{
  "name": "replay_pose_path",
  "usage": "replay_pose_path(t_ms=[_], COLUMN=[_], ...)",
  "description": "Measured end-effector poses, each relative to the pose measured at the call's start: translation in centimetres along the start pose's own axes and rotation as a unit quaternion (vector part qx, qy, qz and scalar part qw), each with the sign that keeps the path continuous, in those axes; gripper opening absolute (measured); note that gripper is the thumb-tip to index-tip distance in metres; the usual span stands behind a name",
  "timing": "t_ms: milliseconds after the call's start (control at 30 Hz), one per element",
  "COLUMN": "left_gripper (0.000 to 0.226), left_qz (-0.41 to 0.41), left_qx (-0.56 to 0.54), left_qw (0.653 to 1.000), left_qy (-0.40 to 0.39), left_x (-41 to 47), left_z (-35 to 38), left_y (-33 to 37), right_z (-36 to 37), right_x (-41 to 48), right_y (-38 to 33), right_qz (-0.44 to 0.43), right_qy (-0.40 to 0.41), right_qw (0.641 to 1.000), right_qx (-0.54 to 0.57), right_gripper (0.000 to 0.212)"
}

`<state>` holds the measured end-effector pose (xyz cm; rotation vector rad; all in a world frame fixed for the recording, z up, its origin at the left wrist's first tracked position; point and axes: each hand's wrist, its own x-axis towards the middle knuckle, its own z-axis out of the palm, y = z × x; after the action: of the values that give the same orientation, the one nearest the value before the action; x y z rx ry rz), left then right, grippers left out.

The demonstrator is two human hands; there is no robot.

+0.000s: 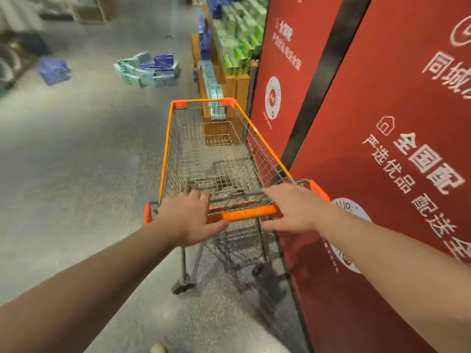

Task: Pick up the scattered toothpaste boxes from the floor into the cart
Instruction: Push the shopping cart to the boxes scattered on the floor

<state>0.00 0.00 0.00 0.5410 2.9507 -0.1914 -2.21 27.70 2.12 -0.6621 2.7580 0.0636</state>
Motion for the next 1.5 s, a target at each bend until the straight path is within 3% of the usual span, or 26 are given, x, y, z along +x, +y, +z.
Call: replay_pose_path(t_ms=[200, 433, 533, 600, 867, 1233, 1500], left_gripper=[0.104, 0.075, 0.059, 0.061, 0.061, 0.041, 0.039], left_qz=[-0.038, -0.113, -0.130, -0.148, -0.188, -0.204, -0.225], left_qx=[0.003, -0.006, -0.042, -0.043, -0.042, 0.003, -0.061], left_qw=[0.999, 0.992, 0.988, 0.985, 0.979, 0.974, 0.970], left_qy=[-0.015, -0.057, -0.070, -0.074, -0.066, -0.103, -0.076], left_x=[-0.4, 1.1, 1.3, 1.5, 1.1, 0.1, 1.0], left_z=[4.3, 6.0, 6.4, 6.4, 6.6, 6.4, 7.3], left_y=[2.3, -1.0, -1.0, -0.9, -2.1, -6.8, -13.8], right_z=[3.3, 4.9, 5.7, 5.9, 6.0, 4.3, 2.1], right_x=[0.9, 3.8, 4.7, 5.3, 6.6, 11.2, 18.1], right_y=[3.0, 5.7, 5.2, 4.9, 3.5, -1.4, -5.5], right_qz=[-0.007, -0.012, -0.005, 0.012, 0.029, -0.003, -0.024], right_qy=[-0.039, -0.047, -0.054, -0.057, -0.027, -0.026, -0.014], right_qw=[0.999, 0.999, 0.998, 0.998, 0.998, 0.999, 0.999], right_qx=[-0.009, -0.016, -0.019, -0.012, -0.053, -0.047, -0.046], right_gripper=[0.103, 0.088, 0.066, 0.054, 0.049, 0.041, 0.040])
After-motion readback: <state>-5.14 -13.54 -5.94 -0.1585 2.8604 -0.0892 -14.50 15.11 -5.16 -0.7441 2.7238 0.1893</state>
